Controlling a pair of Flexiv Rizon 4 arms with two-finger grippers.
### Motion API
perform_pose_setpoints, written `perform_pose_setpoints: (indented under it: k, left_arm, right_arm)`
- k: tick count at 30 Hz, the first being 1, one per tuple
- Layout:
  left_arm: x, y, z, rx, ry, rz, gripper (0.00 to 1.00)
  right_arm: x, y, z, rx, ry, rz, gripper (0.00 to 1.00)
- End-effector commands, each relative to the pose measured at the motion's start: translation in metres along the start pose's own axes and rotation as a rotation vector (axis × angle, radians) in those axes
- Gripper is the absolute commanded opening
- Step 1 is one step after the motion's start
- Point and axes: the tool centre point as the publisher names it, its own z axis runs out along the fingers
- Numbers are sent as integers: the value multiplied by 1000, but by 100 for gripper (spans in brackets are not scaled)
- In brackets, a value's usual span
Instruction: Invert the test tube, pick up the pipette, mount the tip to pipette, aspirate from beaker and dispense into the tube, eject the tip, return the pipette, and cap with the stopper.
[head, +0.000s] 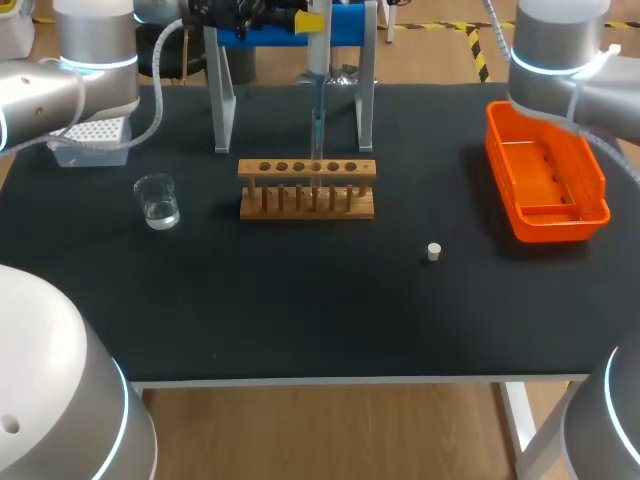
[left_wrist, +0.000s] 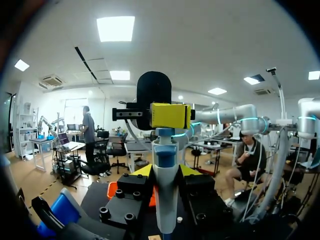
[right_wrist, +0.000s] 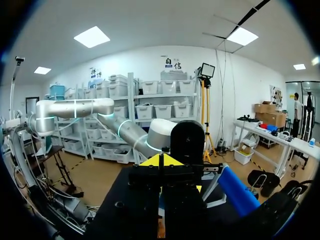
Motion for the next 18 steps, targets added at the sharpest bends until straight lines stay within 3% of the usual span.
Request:
perform_pose_setpoints:
  k: [1, 10, 11, 12, 13, 14, 18]
  left_arm:
    - [-3, -3, -2, -3, 9, -1, 0]
    - [-3, -3, -2, -3, 9, -1, 0]
    - [-3, -3, -2, -3, 9, -1, 0]
    - [-3, -3, -2, -3, 9, -1, 0]
    - [-3, -3, -2, -3, 9, -1, 0]
    - [-3, -3, -2, -3, 9, -1, 0]
    - [-3, -3, -2, -3, 9, -1, 0]
  right_arm:
    - [3, 9, -9, -10, -19, -21, 0]
    - [16, 25, -39, -63, -49, -85, 0]
    - [18, 26, -43, -67, -56, -90, 17]
    - [20, 26, -49, -73, -65, -99, 44]
    - [22, 26, -54, -79, -72, -110, 92]
    - [24, 27, -60, -94, -73, -113, 100]
    - [31, 20, -82, -119, -72, -137, 100]
